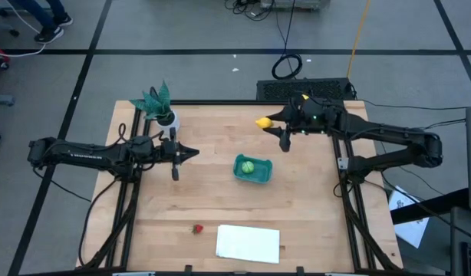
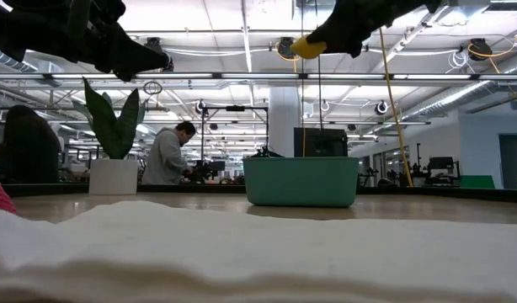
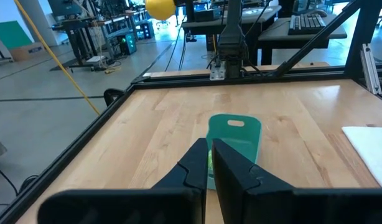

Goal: Pick and placing Produce into tupperware
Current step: Put the lemon into the bin

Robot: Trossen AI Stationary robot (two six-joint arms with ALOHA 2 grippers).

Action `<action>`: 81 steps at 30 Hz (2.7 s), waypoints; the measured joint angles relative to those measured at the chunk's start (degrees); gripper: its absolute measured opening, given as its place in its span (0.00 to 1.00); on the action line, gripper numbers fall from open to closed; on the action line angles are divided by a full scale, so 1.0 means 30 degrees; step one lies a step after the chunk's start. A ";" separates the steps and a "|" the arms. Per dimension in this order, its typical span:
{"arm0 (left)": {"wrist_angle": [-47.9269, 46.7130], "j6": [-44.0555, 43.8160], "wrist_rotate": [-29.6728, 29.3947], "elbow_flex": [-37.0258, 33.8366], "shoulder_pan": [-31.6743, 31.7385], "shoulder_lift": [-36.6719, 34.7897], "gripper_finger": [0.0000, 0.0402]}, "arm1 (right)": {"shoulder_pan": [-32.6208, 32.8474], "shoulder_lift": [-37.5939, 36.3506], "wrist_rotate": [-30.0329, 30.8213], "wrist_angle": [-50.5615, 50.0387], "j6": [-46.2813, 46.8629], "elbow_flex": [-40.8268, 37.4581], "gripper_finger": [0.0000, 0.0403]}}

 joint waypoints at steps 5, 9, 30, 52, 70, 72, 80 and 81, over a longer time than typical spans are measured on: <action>-0.0051 0.0001 0.0000 0.0000 0.0000 0.0005 0.06 | 0.0005 0.0963 0.0080 -0.2365 -0.0059 0.1437 0.45; -0.0058 -0.0006 0.0000 0.0000 0.0000 0.0000 0.06 | 0.0005 0.2034 0.0107 -0.3744 -0.0318 0.2481 0.45; -0.0066 -0.0017 0.0007 0.0000 0.0004 0.0000 0.06 | 0.0005 0.5057 -0.0103 -1.0271 -0.1930 0.6614 0.45; -0.0120 -0.0072 0.0022 0.0000 0.0022 0.0000 0.06 | 0.1262 1.1119 -0.1605 -1.7309 -0.3890 1.1951 0.45; -0.0954 -0.0021 0.0022 -0.0003 0.0022 0.0004 0.06 | 0.1258 1.1123 -0.1610 -1.6990 -0.4123 1.1966 0.45; -0.0939 -0.0028 0.0015 0.0000 0.0022 0.0000 0.06 | 0.1252 1.1123 -0.1720 -1.7003 -0.4332 1.1966 0.45; -0.0938 -0.0065 0.0020 0.0000 0.0022 0.0003 0.06 | 0.0824 1.1123 -0.2659 -1.7211 -0.5612 1.1966 0.45; -0.0940 -0.0070 0.0018 0.0000 0.0022 0.0004 0.06 | 0.0810 1.1123 -0.2865 -1.7327 -0.6063 1.1966 0.45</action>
